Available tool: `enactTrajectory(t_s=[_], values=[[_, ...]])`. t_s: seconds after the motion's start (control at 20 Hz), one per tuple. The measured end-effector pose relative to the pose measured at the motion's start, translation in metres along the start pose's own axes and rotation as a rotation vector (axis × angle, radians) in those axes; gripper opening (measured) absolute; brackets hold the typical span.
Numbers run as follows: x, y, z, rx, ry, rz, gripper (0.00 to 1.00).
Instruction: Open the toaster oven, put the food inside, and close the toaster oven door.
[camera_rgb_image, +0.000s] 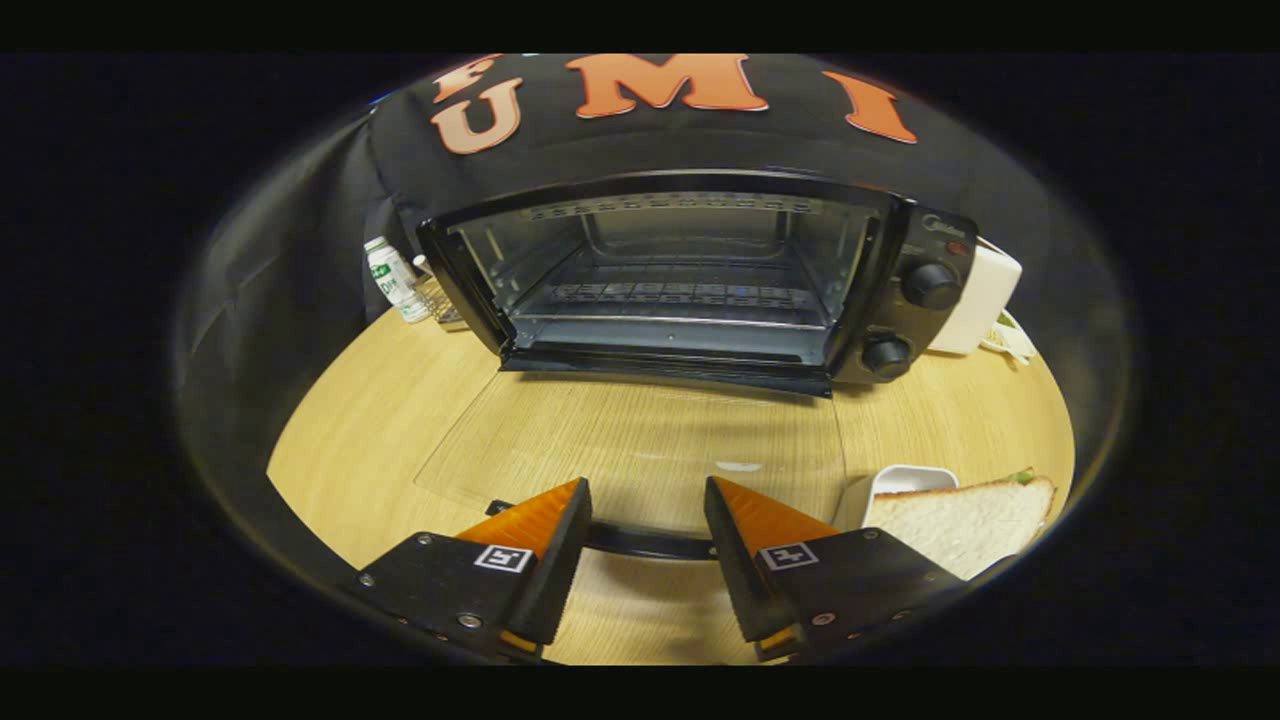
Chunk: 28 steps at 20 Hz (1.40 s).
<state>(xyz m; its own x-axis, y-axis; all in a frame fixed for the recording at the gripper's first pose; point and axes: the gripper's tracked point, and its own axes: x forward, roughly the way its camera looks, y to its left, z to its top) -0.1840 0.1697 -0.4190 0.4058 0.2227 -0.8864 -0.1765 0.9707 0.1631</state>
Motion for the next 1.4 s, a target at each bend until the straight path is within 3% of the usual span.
enactTrajectory(t_s=[0.2,0.4,0.55,0.7,0.95,1.25,1.4], values=[[-0.044,-0.028,0.033,0.015,-0.105,-0.004,0.79],[-0.088,-0.088,0.061,0.047,-0.182,-0.082,0.94],[-0.110,-0.143,0.059,0.039,-0.175,-0.187,0.98],[-0.113,-0.179,0.042,0.061,-0.141,-0.227,0.98],[-0.085,-0.185,-0.016,0.211,0.039,-0.172,0.98],[-0.056,-0.173,-0.045,0.338,0.090,-0.036,0.99],[-0.052,-0.163,-0.045,0.433,0.119,0.013,0.79]])
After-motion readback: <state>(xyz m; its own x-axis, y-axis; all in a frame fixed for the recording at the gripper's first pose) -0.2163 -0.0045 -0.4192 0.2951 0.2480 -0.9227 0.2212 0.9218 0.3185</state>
